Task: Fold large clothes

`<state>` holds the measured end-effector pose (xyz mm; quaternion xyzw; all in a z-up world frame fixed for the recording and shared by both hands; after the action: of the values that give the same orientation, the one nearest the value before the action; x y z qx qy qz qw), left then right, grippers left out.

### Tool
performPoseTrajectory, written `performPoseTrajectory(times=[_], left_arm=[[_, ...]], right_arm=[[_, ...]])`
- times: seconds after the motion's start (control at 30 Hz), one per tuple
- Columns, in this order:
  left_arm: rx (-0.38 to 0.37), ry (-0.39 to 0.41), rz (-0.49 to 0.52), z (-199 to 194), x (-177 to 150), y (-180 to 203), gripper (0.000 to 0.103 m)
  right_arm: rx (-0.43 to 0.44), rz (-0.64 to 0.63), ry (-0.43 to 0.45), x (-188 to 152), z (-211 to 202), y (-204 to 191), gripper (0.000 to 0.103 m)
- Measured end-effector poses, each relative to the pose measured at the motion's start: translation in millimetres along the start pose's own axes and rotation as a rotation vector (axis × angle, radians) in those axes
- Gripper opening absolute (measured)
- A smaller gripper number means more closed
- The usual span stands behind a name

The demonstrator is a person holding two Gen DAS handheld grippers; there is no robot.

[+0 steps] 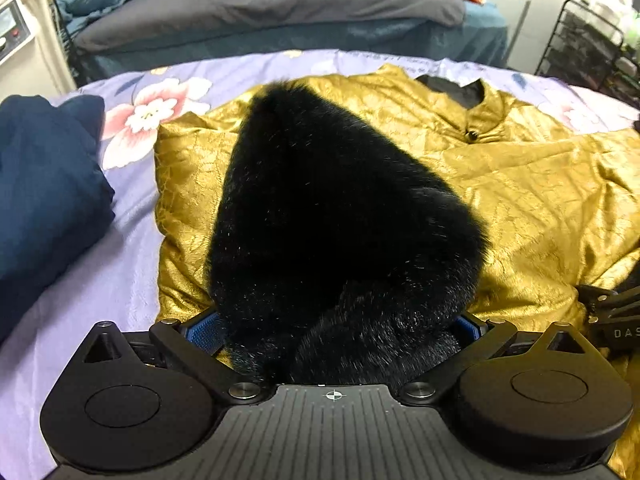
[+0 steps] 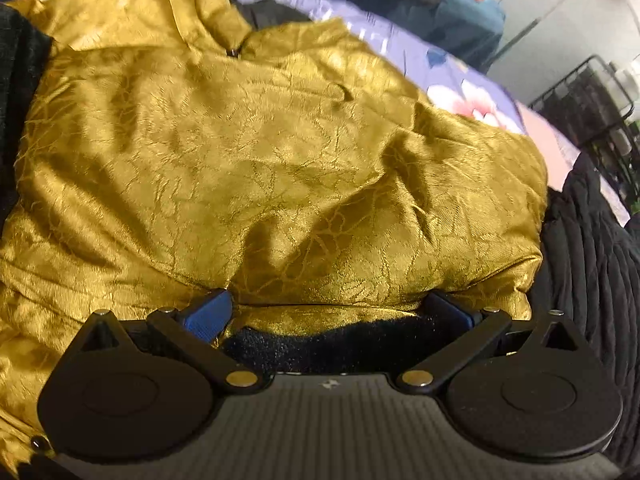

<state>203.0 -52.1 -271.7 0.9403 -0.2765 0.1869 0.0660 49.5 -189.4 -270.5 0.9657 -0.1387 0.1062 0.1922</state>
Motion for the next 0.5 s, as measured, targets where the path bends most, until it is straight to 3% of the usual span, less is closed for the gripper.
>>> performPoseTrajectory(times=[0.07,0.17,0.3,0.5], left_arm=[[-0.025,0.021,0.0,-10,-3,-5,0.103],[0.0,0.054,0.02,-33,-10,-16,0.103],[0.042,0.109,0.041,-70,-34,-39,0.103],[0.133,0.025,-0.018,-109,-93,-79,0.103]], right_arm=[[0.003,-0.008,0.036,-8,-10,1,0.103],[0.029,-0.018,0.045,-16,-31,4,0.102],[0.121,-0.066,0.143,-28,-67,14,0.092],[0.247,-0.017,0.213,-65,-104,51,0.091]])
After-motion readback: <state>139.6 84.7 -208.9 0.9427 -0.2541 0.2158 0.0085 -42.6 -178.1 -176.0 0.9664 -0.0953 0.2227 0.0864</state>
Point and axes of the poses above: each gripper's, at about its wrist camera, not at the fingertips, and z roughly the way its jaws point, y to its right, x to its top, the point moved 5 cm from there along z, roughly the way its jaws point, and after that the axes turned 10 degrees about -y, right-handed, at the moved point
